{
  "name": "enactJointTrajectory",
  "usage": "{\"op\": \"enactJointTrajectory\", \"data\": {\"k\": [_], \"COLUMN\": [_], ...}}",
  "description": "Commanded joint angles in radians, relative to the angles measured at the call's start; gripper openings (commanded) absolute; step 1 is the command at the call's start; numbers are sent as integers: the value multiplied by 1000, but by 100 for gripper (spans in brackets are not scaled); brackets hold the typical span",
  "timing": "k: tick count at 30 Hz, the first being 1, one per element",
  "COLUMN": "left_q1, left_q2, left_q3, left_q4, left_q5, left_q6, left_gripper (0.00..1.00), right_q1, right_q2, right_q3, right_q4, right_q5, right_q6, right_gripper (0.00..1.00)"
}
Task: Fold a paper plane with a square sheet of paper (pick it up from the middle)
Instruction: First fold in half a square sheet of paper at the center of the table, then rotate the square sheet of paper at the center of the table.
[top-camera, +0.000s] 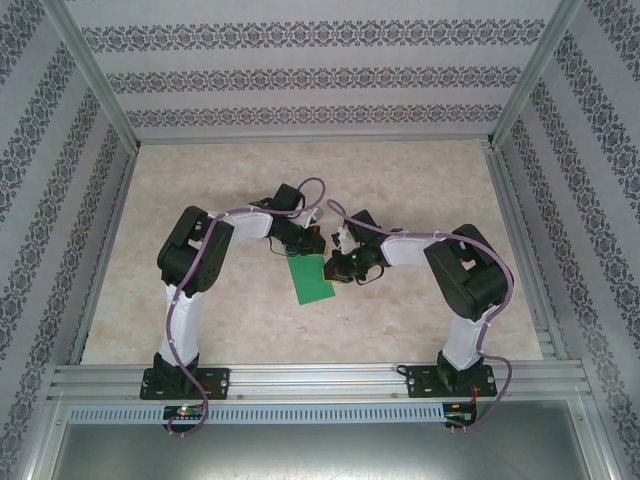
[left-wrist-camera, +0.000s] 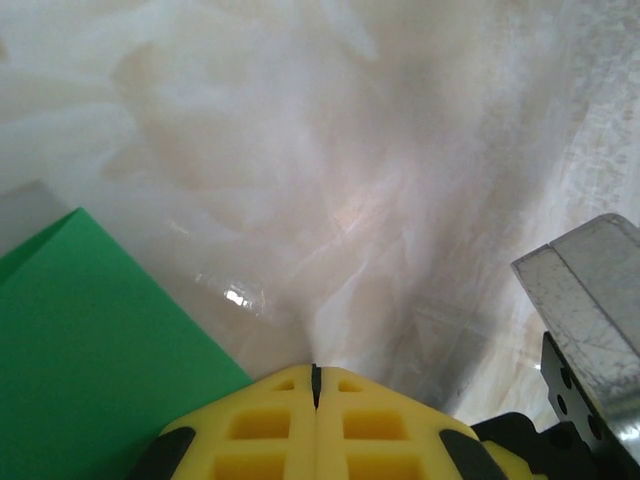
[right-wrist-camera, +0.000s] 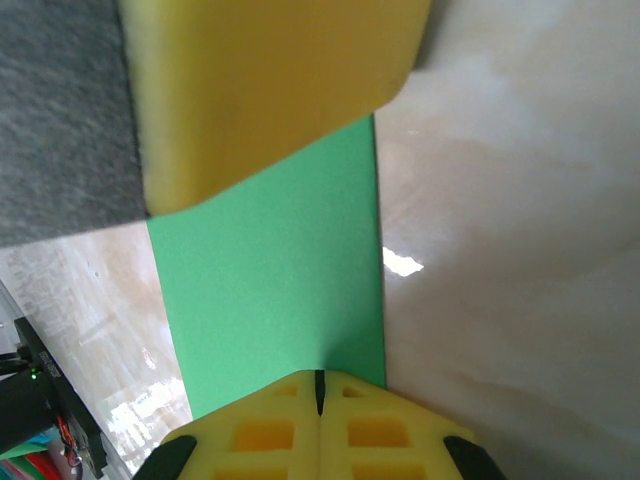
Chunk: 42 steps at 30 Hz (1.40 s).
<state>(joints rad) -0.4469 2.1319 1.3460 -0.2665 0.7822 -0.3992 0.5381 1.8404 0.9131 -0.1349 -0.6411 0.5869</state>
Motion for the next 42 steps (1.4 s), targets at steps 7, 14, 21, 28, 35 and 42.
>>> {"op": "enactJointTrajectory", "data": {"k": [7,14,21,28,35,42], "left_q1": [105,147,156,179,214,217], "left_q2": [112,139,145,124,-14,-262], "left_q3": [145,173,180,202,204,41], "left_q4": [-59,-69,-20,-19,-33,-110], "left_q5": [-142,-156,-124,-131,-221,-422], "left_q6": [78,110,122,117,36,-94], "left_gripper": [0,0,0,1,14,48], "right_q1": [-19,-29,-30,-13,76,137], "right_q2": [24,26,26,-6,-86,-166], "right_q3": [-69,-68,-69,-116,-155,-13], "right_q4": [-140,-139,-129,-38,152,53], "right_q5": [-5,-24,-32,-16,90,287], "right_q6": [-49,-46,-37,34,237,206], "right_gripper": [0,0,0,0,0,17]}}
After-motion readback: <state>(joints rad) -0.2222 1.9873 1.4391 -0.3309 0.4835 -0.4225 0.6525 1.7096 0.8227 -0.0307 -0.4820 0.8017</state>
